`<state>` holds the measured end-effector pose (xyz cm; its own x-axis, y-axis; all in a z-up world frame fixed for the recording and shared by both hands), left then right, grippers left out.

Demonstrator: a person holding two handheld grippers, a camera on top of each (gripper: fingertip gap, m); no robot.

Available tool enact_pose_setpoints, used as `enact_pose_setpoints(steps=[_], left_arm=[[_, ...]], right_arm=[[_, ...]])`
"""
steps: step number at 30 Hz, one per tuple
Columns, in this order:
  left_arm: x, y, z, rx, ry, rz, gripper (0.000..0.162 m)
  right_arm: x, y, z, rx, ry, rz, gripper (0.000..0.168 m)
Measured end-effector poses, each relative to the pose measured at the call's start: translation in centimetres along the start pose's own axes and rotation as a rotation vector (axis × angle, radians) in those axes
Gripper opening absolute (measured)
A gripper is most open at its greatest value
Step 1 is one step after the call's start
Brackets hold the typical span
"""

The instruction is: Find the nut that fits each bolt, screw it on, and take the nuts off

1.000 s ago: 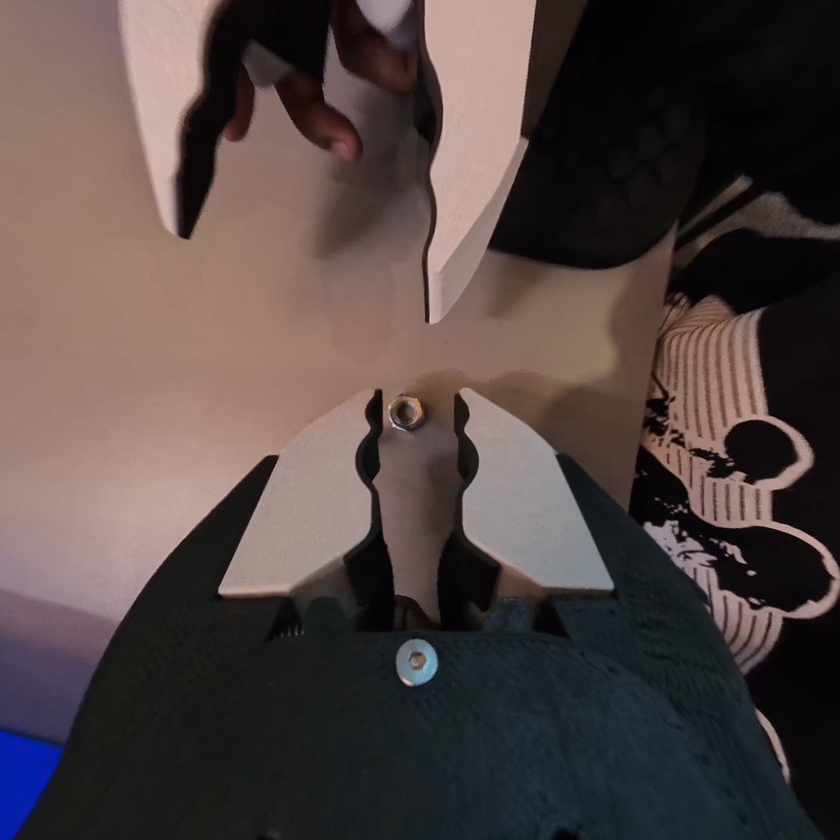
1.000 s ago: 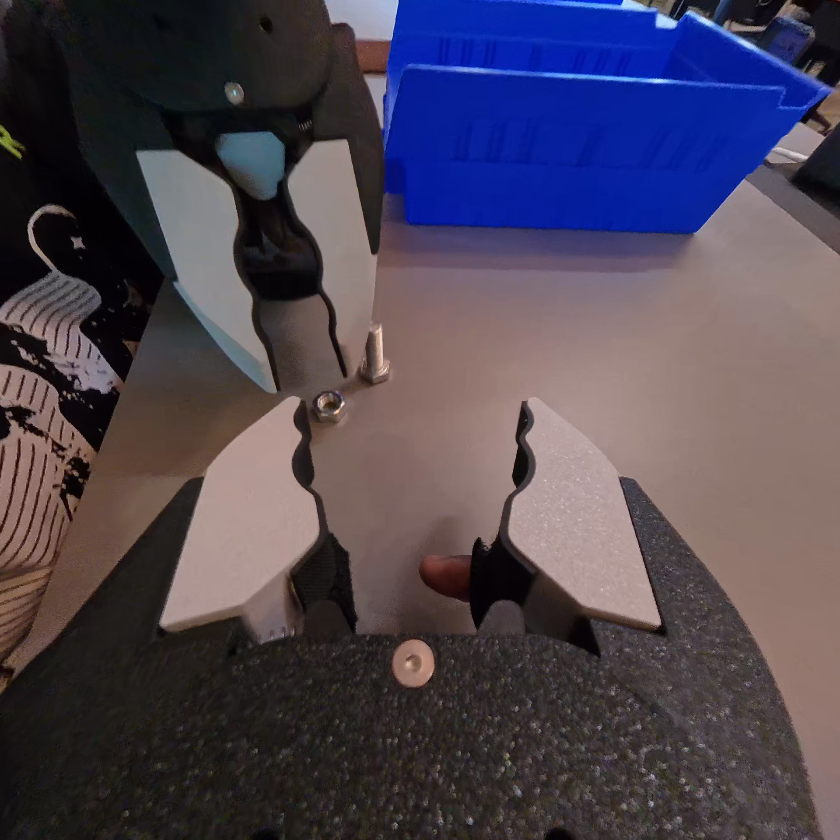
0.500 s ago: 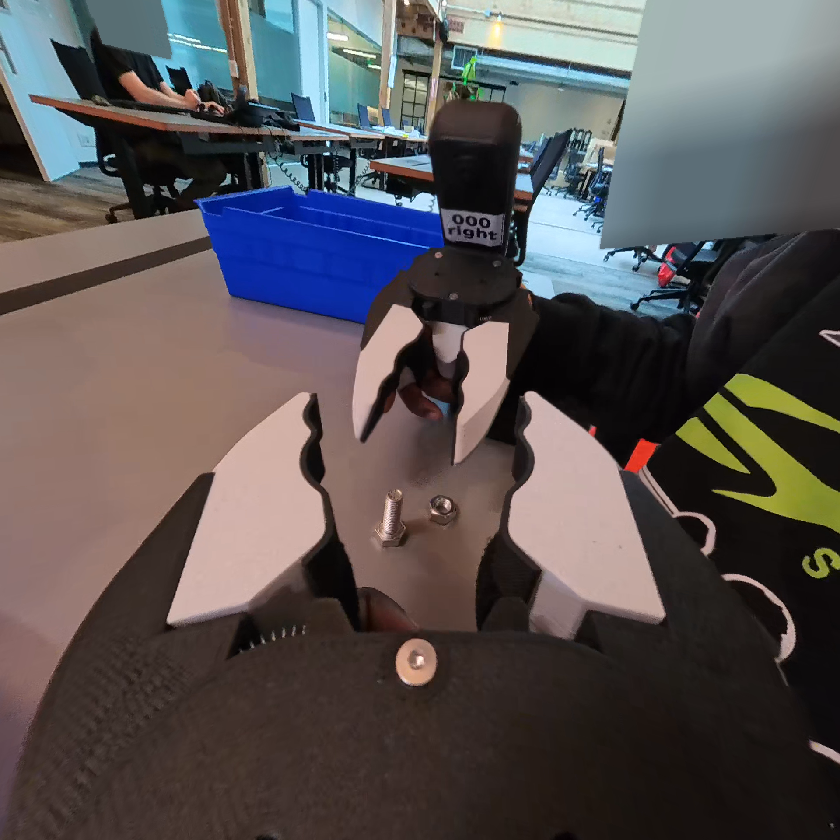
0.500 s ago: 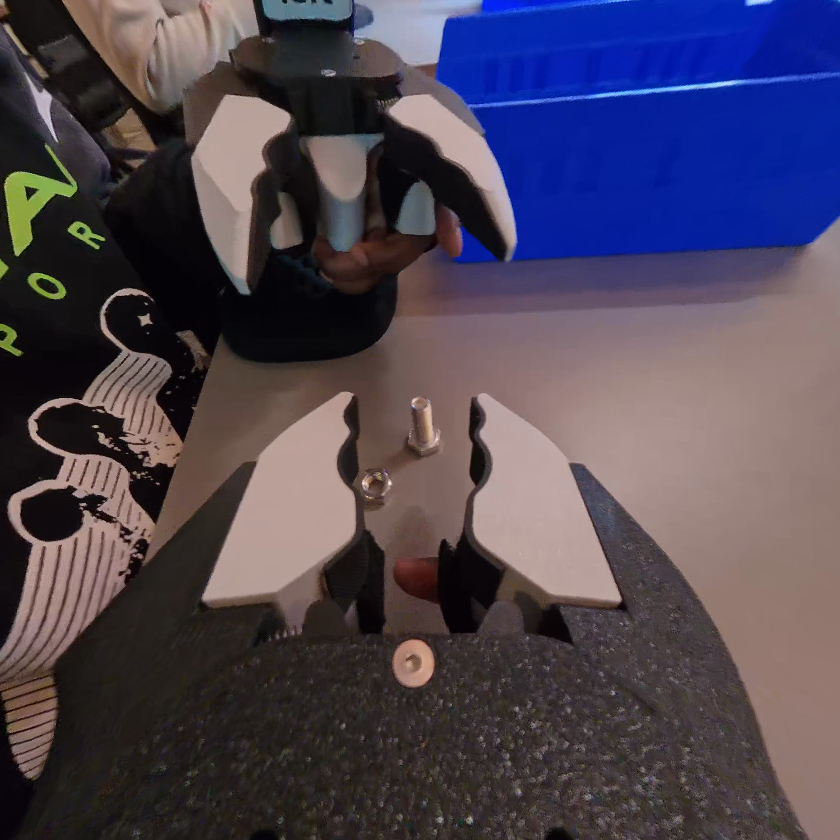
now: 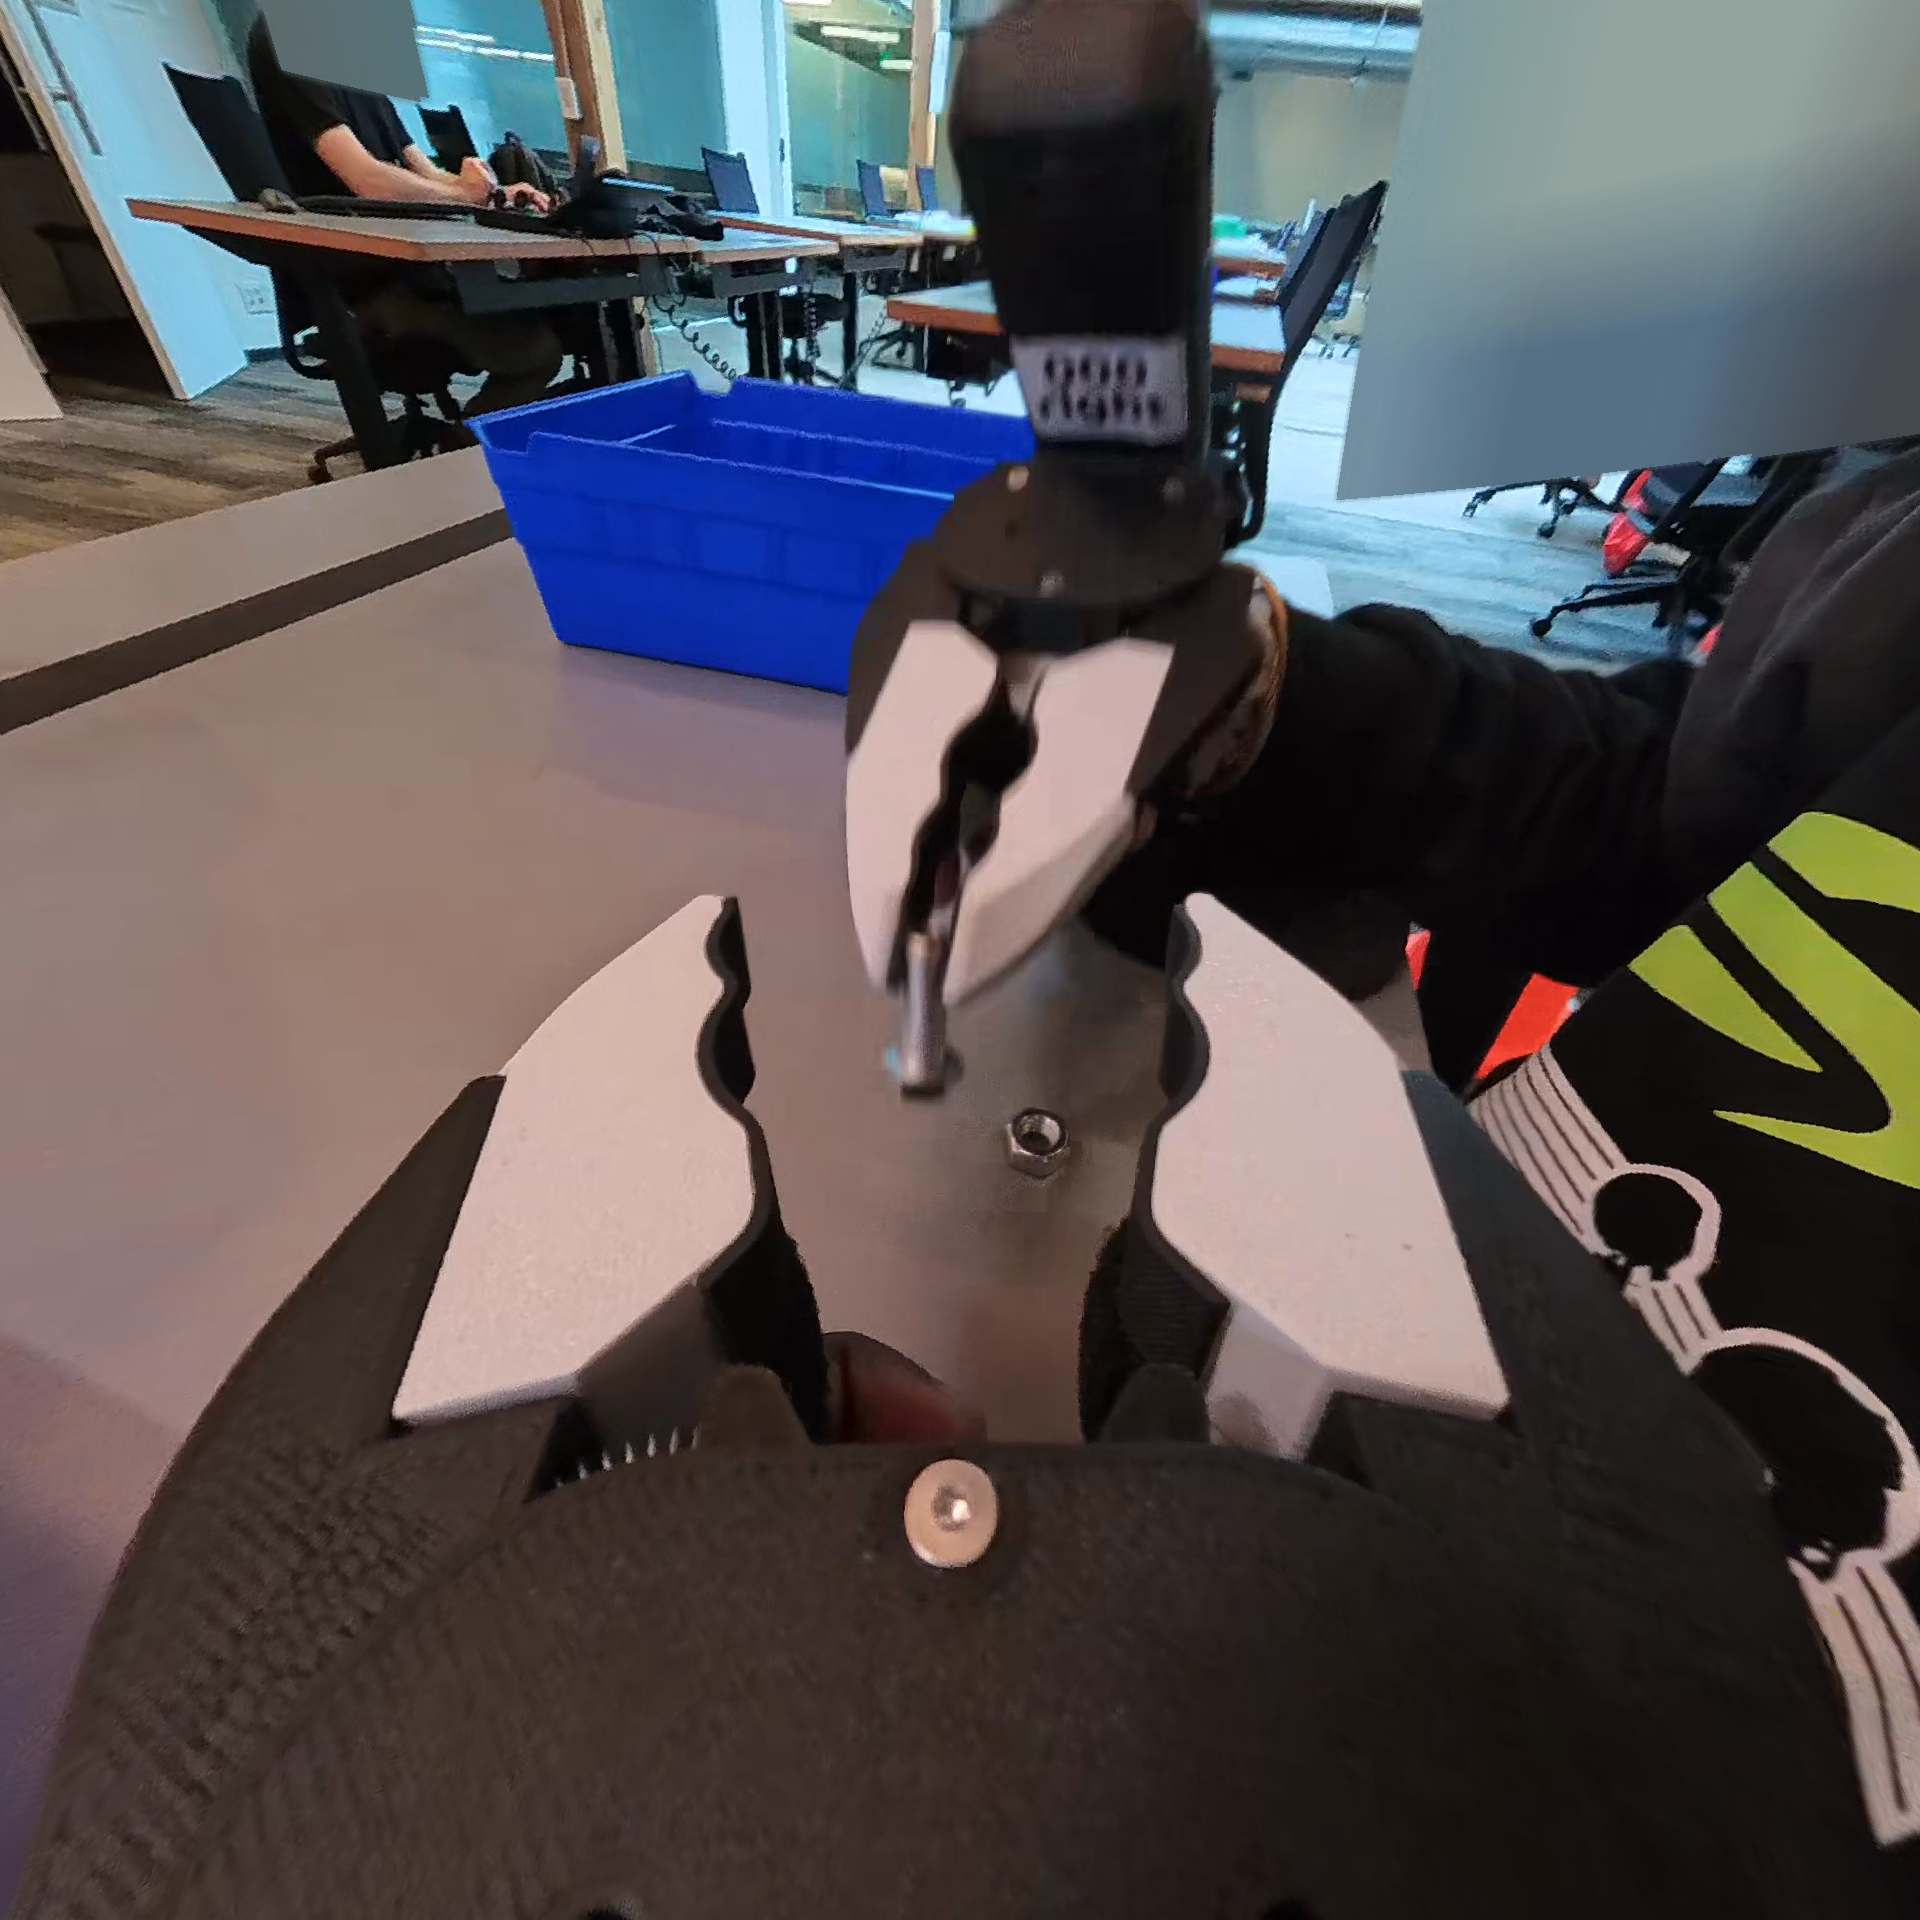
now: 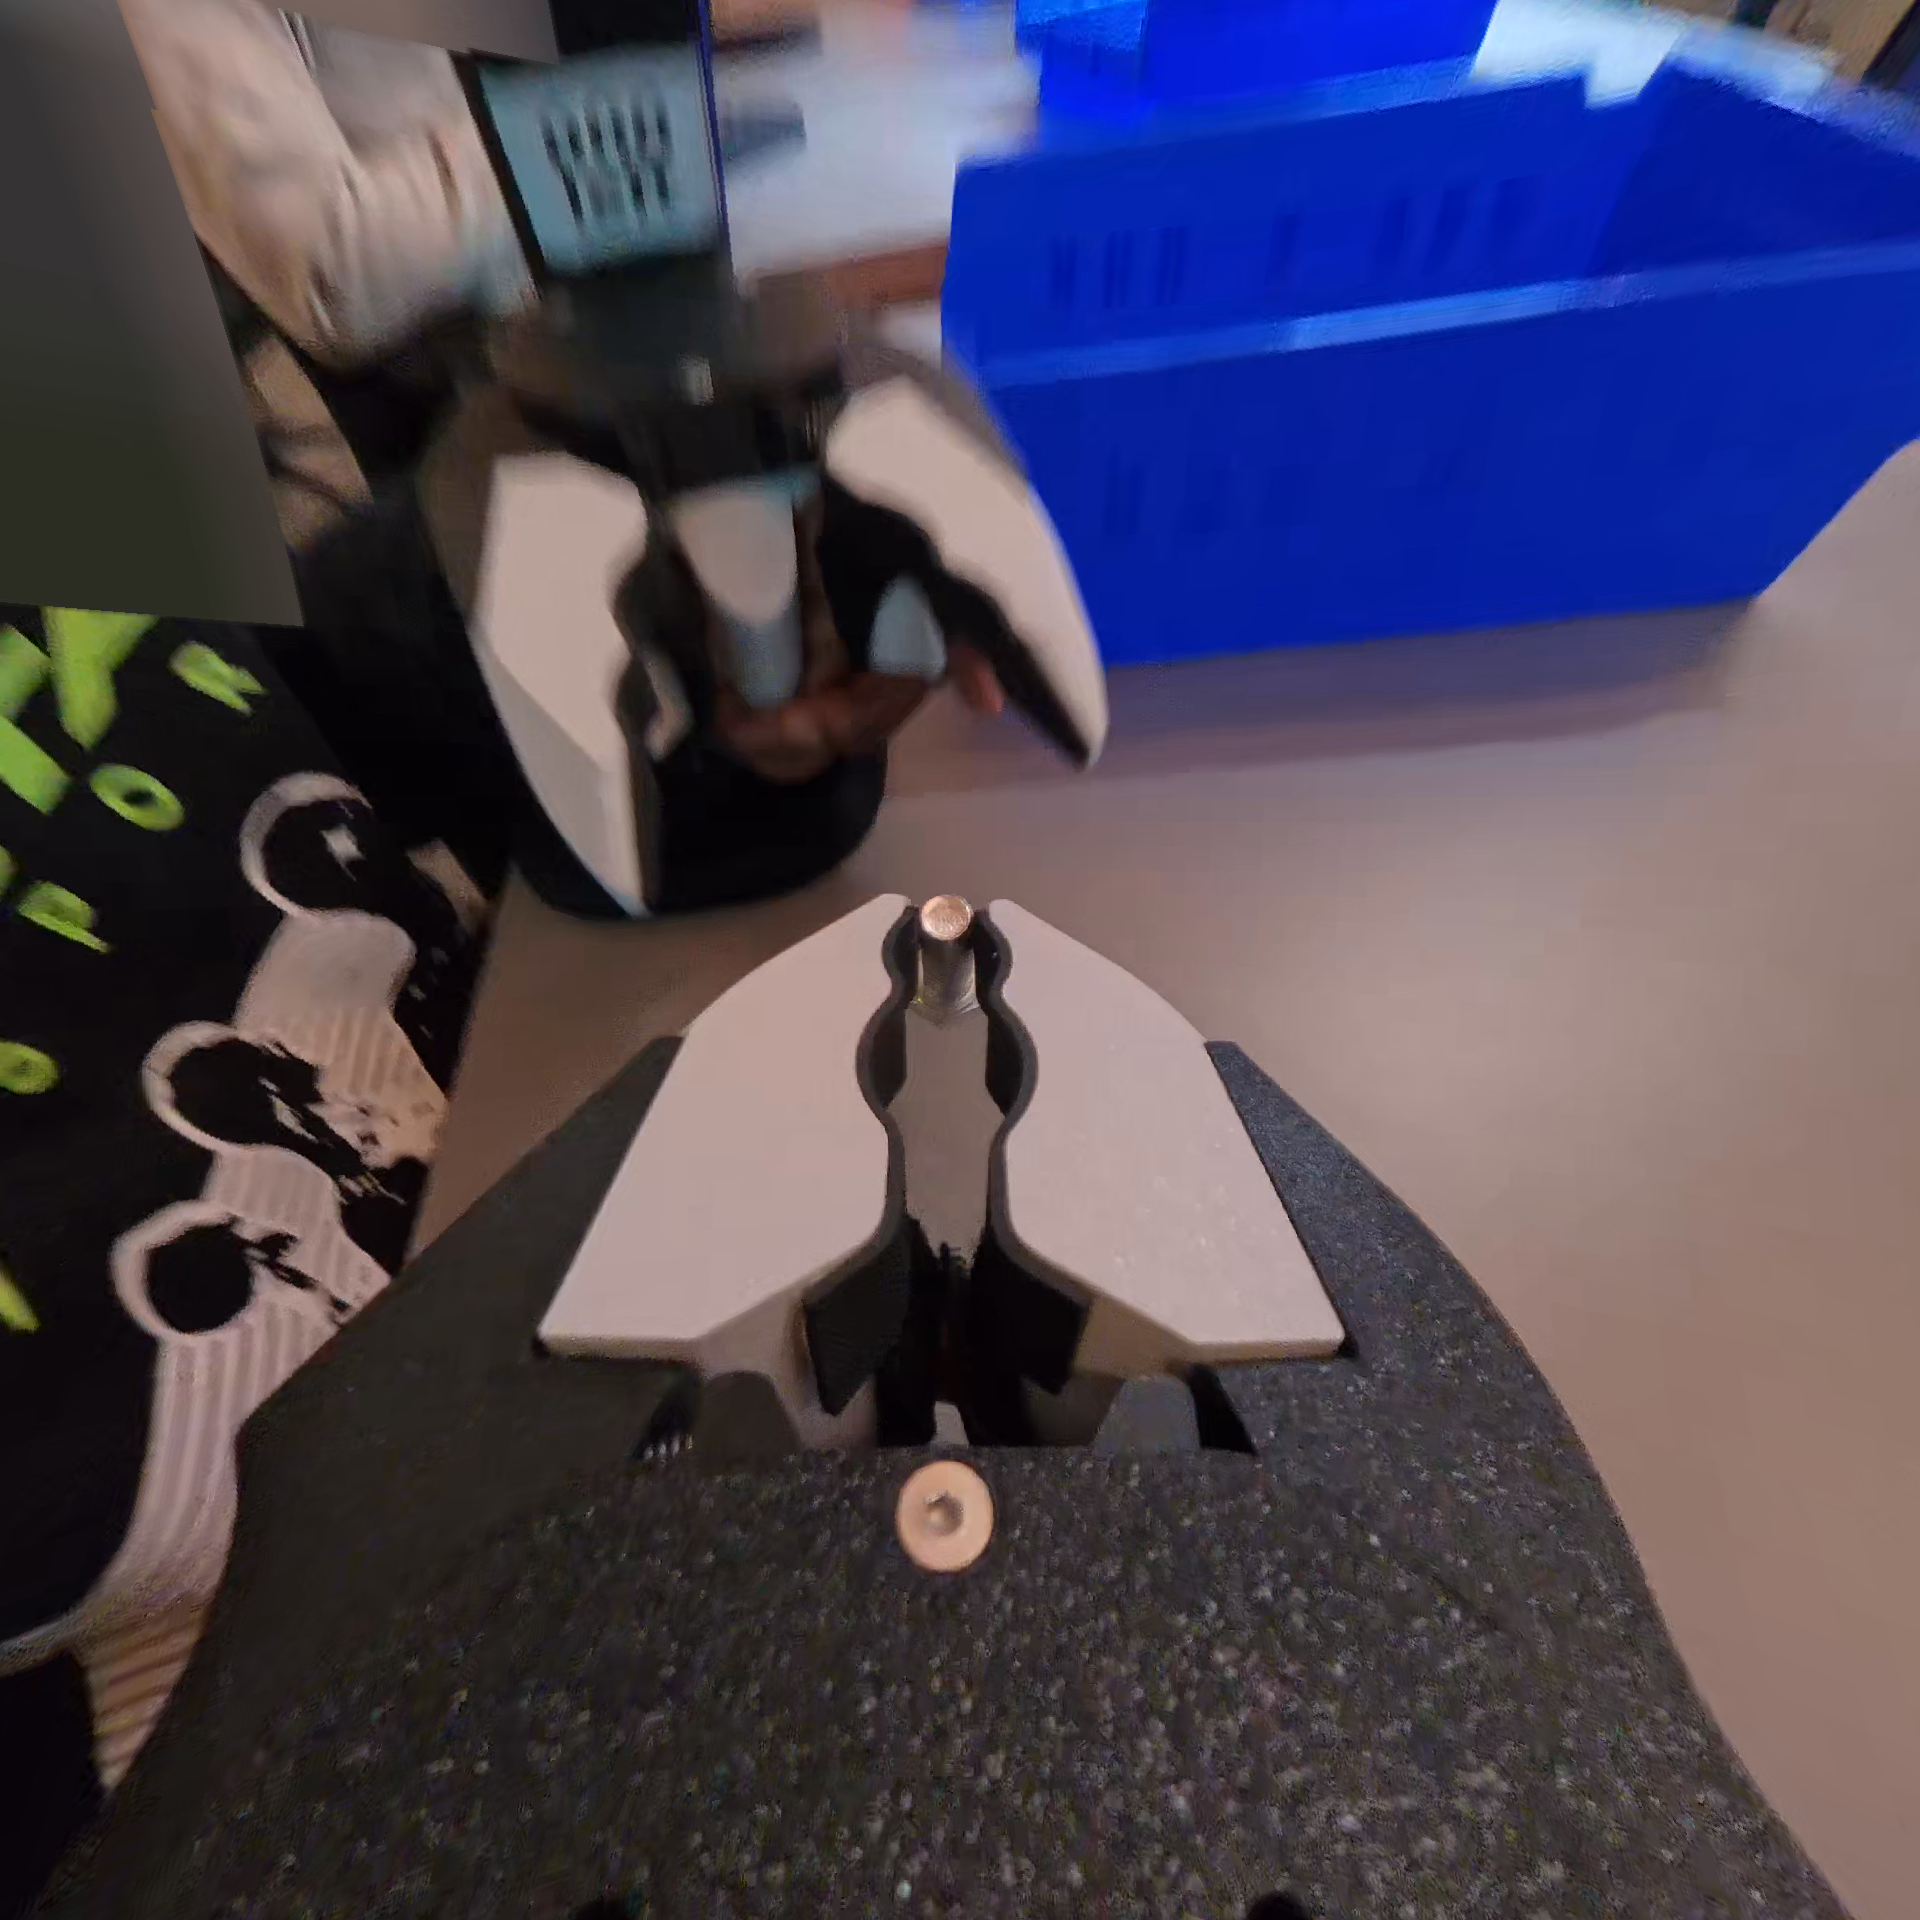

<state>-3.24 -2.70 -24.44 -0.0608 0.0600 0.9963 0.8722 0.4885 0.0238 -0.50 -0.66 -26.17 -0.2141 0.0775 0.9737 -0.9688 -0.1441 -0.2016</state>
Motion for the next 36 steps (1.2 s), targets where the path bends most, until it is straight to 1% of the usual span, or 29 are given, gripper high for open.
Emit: enact_pose_setpoints(steps=[3,5,7,10,12,15,22,24,36], left_arm=[[0.4,0.9,-0.3,0.036,0.045,-0.023,0.066],[1.0,1.6,-0.6,0.056,0.047,-0.081,0.061],[0.8,2.2,-0.7,0.074,0.051,-0.074,0.055],[0.0,2.6,-0.6,0.118,0.125,-0.014,0.049],[-0.4,2.7,-0.3,0.161,0.177,0.010,0.048],[-0.8,3.0,-0.5,0.165,0.213,0.043,0.047],[-0.8,3.0,-0.7,0.145,0.207,0.036,0.038],[-0.8,3.0,-0.7,0.150,0.209,0.040,0.037],[-0.8,2.9,-0.2,0.199,0.217,0.041,0.020]], right_arm=[[3.4,-2.1,0.3,0.006,0.012,-0.161,0.010],[4.1,-2.8,0.8,0.035,0.002,-0.190,0.010],[3.9,-2.8,1.0,0.038,-0.007,-0.172,0.010],[3.6,-2.6,0.8,-0.003,-0.020,-0.134,0.010],[4.1,-2.7,0.8,-0.043,-0.018,-0.129,0.010],[4.9,-2.6,1.2,-0.073,-0.019,-0.120,0.010],[4.8,-2.2,1.6,-0.099,-0.014,-0.077,0.010],[4.8,-2.2,1.3,-0.116,0.011,-0.076,0.010],[4.7,-2.0,1.2,-0.152,0.077,-0.054,0.010]])
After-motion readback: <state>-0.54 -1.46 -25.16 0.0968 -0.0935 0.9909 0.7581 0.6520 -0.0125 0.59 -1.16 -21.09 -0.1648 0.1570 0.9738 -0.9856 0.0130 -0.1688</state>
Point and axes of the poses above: each gripper's, where its closed fingertips meet, y out along the fingers, x out of its top, z = x × y across the jaws, the point moved 2 cm from there along -y, back along the fingers, and after that the axes turned 11 degrees about -z, right-handed, at the moved point
